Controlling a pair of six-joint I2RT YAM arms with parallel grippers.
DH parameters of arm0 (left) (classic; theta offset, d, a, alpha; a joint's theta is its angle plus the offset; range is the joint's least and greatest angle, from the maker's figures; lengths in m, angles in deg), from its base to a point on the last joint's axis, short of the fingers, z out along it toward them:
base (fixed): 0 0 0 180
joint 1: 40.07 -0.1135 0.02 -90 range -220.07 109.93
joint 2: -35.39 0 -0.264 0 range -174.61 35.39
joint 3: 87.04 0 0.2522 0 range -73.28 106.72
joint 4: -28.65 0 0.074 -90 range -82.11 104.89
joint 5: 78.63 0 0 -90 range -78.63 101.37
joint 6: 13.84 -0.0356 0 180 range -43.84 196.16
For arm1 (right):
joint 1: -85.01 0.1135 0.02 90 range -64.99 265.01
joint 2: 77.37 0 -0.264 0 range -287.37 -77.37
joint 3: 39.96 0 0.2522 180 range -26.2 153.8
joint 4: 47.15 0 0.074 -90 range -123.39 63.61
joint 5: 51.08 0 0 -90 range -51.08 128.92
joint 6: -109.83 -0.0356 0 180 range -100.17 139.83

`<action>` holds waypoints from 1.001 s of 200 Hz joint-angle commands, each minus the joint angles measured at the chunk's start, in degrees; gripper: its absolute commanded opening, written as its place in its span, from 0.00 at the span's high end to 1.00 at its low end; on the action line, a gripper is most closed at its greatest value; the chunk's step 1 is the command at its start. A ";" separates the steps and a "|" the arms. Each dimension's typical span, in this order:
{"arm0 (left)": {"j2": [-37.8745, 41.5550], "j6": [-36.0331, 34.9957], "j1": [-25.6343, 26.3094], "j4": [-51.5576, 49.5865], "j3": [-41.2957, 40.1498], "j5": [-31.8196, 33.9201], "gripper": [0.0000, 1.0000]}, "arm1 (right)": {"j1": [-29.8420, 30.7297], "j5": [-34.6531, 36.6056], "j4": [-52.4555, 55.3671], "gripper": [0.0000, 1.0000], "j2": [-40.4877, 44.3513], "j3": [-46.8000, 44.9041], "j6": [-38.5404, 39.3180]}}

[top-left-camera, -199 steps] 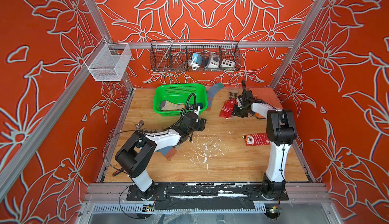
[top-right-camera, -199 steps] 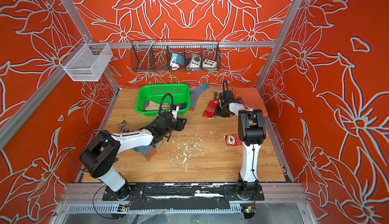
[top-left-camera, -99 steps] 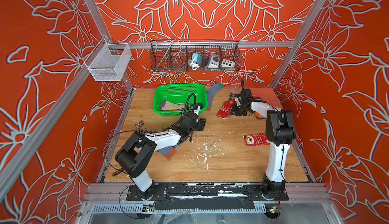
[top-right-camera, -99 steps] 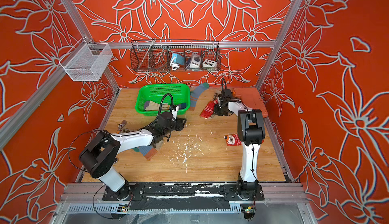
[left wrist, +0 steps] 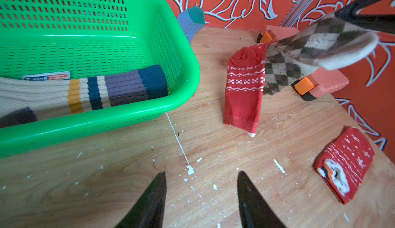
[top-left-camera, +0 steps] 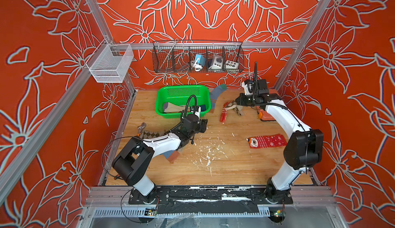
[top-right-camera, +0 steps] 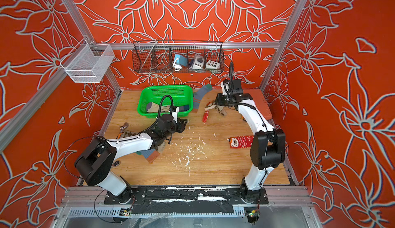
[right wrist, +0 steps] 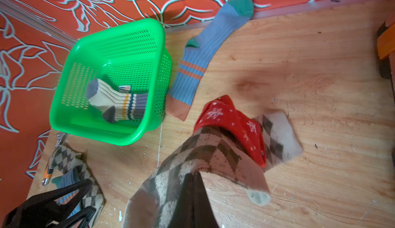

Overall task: Place the socks together as a pair
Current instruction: Pick up the sock from the center of the board, then place the sock at the center of the board.

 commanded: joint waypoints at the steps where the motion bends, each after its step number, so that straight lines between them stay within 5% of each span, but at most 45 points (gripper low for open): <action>1: 1.95 -0.40 0.08 0.47 -0.70 2.05 0.48 | 1.00 -3.56 2.27 1.00 3.13 -0.38 -0.11; 39: 4.95 1.20 -1.76 -0.50 -2.30 2.80 0.48 | 4.53 -6.03 2.91 1.00 10.73 -5.88 -1.42; 92: 10.35 3.37 -4.83 -2.57 -5.16 1.15 0.49 | 10.46 -8.90 -15.26 1.00 22.09 -33.94 -14.32; 121: 14.75 5.06 -4.99 -4.48 -8.95 1.34 0.48 | 16.85 -8.98 -21.55 1.00 22.03 -41.18 -19.15; 158: 22.75 8.15 -5.01 -5.62 -16.84 0.23 0.48 | 25.81 -9.98 -23.44 0.76 17.33 -41.15 -20.32; 200: 28.55 9.31 -4.92 -9.05 -20.83 -2.18 0.47 | 25.54 -2.04 -14.65 0.64 20.19 -37.11 -13.80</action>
